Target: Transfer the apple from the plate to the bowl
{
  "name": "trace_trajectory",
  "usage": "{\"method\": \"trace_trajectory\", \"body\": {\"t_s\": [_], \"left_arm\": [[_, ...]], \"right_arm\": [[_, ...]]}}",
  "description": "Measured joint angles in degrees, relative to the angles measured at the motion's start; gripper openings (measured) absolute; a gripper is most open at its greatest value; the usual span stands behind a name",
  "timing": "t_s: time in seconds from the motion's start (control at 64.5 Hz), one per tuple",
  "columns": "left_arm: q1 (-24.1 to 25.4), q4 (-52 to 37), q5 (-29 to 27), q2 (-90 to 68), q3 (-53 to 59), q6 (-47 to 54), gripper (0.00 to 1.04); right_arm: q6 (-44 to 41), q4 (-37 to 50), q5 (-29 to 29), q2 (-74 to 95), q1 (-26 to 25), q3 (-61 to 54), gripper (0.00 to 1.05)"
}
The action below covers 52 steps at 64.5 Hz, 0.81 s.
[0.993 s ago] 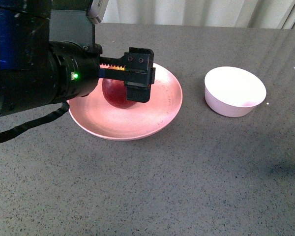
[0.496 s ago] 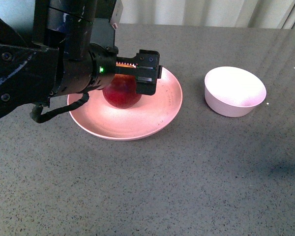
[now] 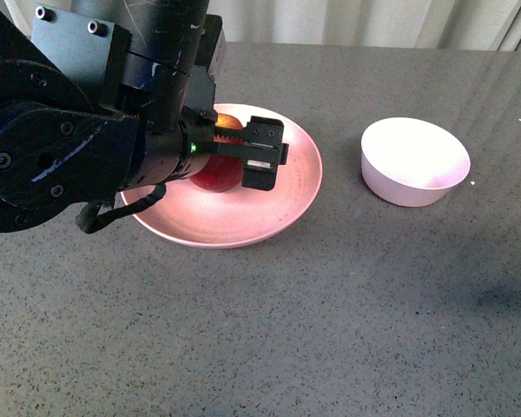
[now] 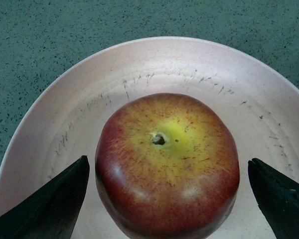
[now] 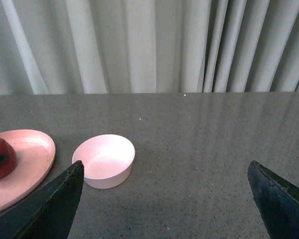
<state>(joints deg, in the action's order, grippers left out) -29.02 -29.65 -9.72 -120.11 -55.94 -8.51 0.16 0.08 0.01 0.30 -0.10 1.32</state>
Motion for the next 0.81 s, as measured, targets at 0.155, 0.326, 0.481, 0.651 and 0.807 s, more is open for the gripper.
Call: {"method": "trace_trajectory", "body": {"t_s": [0.155,0.326,0.481,0.651,0.807], "left_arm": [[-0.48,0.26,-0.37,0.07,-0.2,0.07,0.72],[-2.01,0.44,0.24,1.53,-0.2,0.24,0.7],[-5.2,0.92,0.98,4.68,-1.05,0.5,0.7],[-9.75,2.86,2.58,5.05,-6.23,-0.22,0.7],[-11.85,4.28,3.17,2.78,-11.87,-1.55,0.7]], "right_arm": [[0.0,0.0,0.0,0.0,0.0,0.0,0.96],[0.0,0.0,0.0,0.0,0.0,0.0,0.96],[0.0,0.0,0.0,0.02,0.0,0.0,0.96],[-0.02,0.0,0.0,0.0,0.0,0.0,0.96],[0.0,0.0,0.0,0.0,0.0,0.0,0.96]]}}
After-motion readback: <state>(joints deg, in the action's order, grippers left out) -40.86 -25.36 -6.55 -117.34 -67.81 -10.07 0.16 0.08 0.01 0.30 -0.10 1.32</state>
